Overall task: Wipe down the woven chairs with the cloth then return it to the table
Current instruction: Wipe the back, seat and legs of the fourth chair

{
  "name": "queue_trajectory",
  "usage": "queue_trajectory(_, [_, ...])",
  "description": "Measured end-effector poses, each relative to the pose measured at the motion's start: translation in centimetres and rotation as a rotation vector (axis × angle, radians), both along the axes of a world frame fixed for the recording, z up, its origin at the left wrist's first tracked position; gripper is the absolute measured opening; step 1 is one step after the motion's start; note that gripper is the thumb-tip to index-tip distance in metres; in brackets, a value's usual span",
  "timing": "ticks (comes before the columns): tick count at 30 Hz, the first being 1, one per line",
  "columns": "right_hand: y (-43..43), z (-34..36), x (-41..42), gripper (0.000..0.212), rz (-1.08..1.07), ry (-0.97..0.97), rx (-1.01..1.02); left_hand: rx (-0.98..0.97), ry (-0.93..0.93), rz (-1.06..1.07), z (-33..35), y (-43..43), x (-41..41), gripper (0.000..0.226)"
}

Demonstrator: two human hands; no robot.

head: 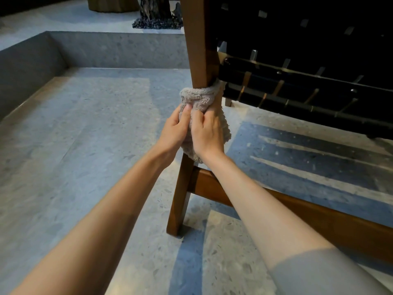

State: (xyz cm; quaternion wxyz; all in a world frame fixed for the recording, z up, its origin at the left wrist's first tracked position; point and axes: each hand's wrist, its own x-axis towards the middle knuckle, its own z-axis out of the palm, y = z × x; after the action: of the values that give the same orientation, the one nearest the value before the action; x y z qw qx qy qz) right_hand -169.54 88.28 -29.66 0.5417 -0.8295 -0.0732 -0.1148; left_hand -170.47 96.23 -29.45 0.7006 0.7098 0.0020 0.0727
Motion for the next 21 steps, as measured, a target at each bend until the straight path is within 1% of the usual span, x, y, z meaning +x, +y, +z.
queue_trajectory(3, [0.1,-0.6,-0.7,0.054,-0.027,-0.015,-0.003,-0.022,0.045,-0.007,-0.5,0.2,-0.5,0.030])
queue_trajectory(7, [0.1,-2.3,-2.9,0.055,0.058,0.110,0.022,-0.029,0.133,-0.022,-2.1,0.9,-2.3,0.029])
queue_trajectory(11, [-0.4,-3.2,-4.5,0.058,0.117,0.209,-0.015,-0.010,0.211,-0.019,-3.7,1.4,-4.7,0.032])
queue_trajectory(13, [-0.6,-3.0,-5.0,0.057,0.113,0.253,-0.067,0.030,0.235,0.009,-3.9,1.3,-5.8,0.028])
queue_trajectory(15, [-0.9,-2.7,-5.4,0.049,0.111,0.275,-0.151,0.097,0.208,0.029,-3.9,1.3,-6.7,0.019])
queue_trajectory(17, [-1.7,-2.2,-6.0,0.034,0.098,0.264,-0.216,0.159,0.139,0.051,-3.5,1.3,-7.5,0.015])
queue_trajectory(19, [-2.9,-1.5,-6.9,0.022,0.088,0.181,-0.208,0.166,0.057,0.080,-2.7,1.2,-8.3,0.018])
queue_trajectory(20, [-3.5,-0.9,-7.3,0.020,0.080,0.112,-0.191,0.154,0.007,0.091,-2.0,0.9,-8.6,0.021])
queue_trajectory(21, [-3.9,-0.1,-7.8,0.023,0.062,0.035,-0.167,0.137,-0.043,0.103,-1.1,0.7,-8.8,0.023])
